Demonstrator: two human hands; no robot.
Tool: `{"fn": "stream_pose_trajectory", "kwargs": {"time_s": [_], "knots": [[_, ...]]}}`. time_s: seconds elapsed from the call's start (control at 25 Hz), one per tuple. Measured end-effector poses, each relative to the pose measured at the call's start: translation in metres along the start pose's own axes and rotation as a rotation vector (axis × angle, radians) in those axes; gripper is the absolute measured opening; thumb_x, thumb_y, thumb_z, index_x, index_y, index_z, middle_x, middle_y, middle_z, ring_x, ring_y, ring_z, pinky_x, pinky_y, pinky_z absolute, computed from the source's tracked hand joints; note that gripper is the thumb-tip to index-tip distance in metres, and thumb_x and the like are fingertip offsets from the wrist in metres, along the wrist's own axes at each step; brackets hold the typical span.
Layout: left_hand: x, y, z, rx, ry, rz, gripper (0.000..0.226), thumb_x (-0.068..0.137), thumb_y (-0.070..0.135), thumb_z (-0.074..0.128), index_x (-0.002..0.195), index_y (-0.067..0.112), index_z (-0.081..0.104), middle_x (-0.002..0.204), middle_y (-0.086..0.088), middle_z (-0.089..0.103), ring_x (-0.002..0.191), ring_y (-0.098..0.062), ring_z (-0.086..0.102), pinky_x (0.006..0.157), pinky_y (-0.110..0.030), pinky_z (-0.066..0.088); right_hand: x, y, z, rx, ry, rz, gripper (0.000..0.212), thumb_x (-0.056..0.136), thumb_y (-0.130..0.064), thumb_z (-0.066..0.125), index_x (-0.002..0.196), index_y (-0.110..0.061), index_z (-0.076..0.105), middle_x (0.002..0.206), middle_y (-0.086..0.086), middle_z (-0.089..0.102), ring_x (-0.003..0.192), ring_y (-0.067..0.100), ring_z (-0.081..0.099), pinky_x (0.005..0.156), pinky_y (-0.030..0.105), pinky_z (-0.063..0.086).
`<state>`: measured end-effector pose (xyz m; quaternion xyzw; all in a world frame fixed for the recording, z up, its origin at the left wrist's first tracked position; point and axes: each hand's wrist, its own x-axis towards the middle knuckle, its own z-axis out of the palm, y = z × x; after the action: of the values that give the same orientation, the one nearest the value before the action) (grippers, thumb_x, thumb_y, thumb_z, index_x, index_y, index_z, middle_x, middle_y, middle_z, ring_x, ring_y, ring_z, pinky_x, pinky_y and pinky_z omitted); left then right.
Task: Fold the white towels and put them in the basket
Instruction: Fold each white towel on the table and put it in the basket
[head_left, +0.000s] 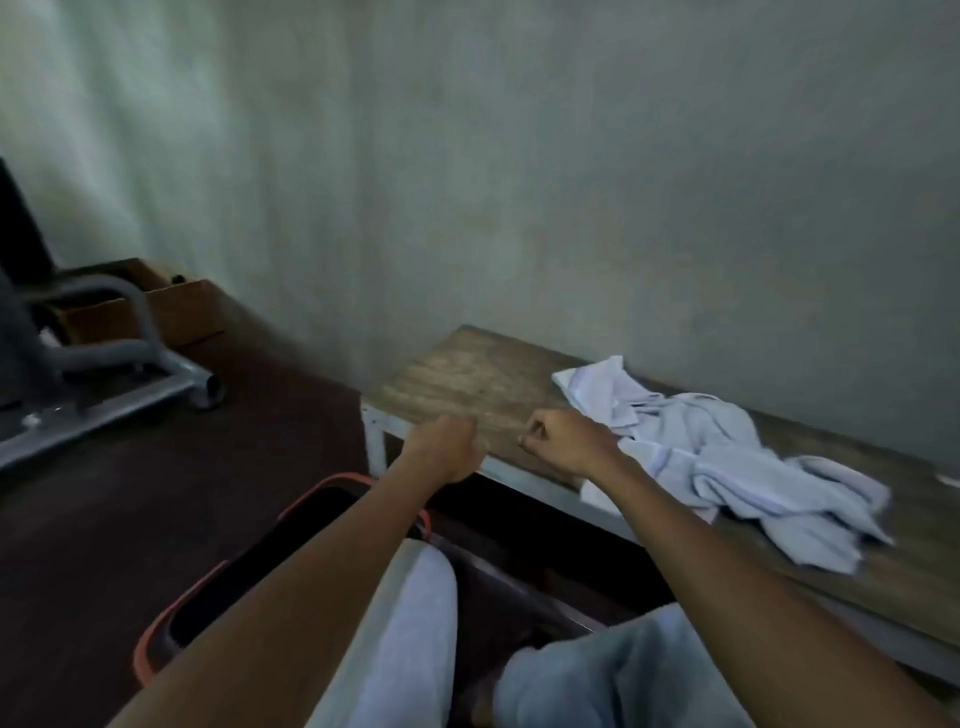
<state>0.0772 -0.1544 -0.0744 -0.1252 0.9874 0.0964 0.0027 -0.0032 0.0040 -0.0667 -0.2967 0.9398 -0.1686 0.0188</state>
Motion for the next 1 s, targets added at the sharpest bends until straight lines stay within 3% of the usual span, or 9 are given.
{"fn": "stream_pose_trajectory", "kwargs": {"time_s": [0.24, 0.4, 0.56, 0.76, 0.88, 1.0], "knots": [[0.017, 0.088, 0.022, -0.017, -0.089, 0.183, 0.044, 0.091, 0.043, 0.042, 0.124, 0.015, 0.052, 0.132, -0.012, 0.052, 0.117, -0.032, 0.052, 0.094, -0.043, 0.041, -0.077, 0.098, -0.032, -0.095, 0.074, 0.3, 0.026, 0.085, -0.047, 0.05, 0.102, -0.031, 0.062, 0.109, -0.005, 0.066, 0.106, 0.02, 0.058, 0.072, 0.029, 0.037], [0.042, 0.114, 0.043, 0.017, -0.109, 0.275, 0.038, 0.091, 0.044, 0.045, 0.119, 0.02, 0.054, 0.132, -0.009, 0.052, 0.119, -0.029, 0.051, 0.094, -0.041, 0.041, -0.093, 0.148, -0.028, -0.112, 0.055, 0.414, 0.028, 0.086, -0.045, 0.051, 0.106, -0.029, 0.061, 0.112, -0.003, 0.066, 0.107, 0.02, 0.058, 0.074, 0.03, 0.042], [0.07, 0.133, 0.08, 0.076, -0.187, 0.394, 0.045, 0.088, 0.048, 0.05, 0.128, 0.026, 0.047, 0.137, -0.003, 0.048, 0.124, -0.024, 0.047, 0.098, -0.04, 0.039, -0.085, 0.184, -0.005, -0.055, 0.013, 0.43, 0.028, 0.083, -0.043, 0.054, 0.106, -0.028, 0.061, 0.111, -0.004, 0.066, 0.105, 0.02, 0.06, 0.077, 0.03, 0.043], [0.104, 0.139, 0.13, 0.086, -0.155, 0.538, 0.068, 0.069, 0.06, 0.066, 0.124, 0.025, 0.049, 0.126, 0.0, 0.05, 0.122, -0.022, 0.045, 0.098, -0.037, 0.033, -0.051, 0.222, 0.019, 0.028, -0.155, 0.333, 0.051, 0.075, -0.055, 0.065, 0.116, -0.025, 0.056, 0.106, -0.003, 0.06, 0.102, 0.016, 0.058, 0.087, 0.035, 0.048], [0.118, 0.137, 0.146, -0.008, -0.014, 0.574, 0.057, 0.066, 0.053, 0.072, 0.112, 0.024, 0.058, 0.114, -0.002, 0.055, 0.115, -0.025, 0.05, 0.091, -0.036, 0.037, -0.034, 0.229, 0.014, 0.118, -0.162, 0.328, 0.046, 0.075, -0.051, 0.068, 0.111, -0.023, 0.059, 0.101, -0.003, 0.064, 0.094, 0.016, 0.06, 0.085, 0.034, 0.049], [0.118, 0.135, 0.148, -0.014, -0.008, 0.554, 0.053, 0.07, 0.051, 0.069, 0.115, 0.026, 0.056, 0.116, -0.001, 0.052, 0.116, -0.024, 0.047, 0.092, -0.038, 0.037, -0.031, 0.222, 0.012, 0.075, -0.191, 0.307, 0.044, 0.076, -0.049, 0.068, 0.109, -0.022, 0.06, 0.101, -0.003, 0.063, 0.094, 0.017, 0.059, 0.086, 0.035, 0.049]]}}
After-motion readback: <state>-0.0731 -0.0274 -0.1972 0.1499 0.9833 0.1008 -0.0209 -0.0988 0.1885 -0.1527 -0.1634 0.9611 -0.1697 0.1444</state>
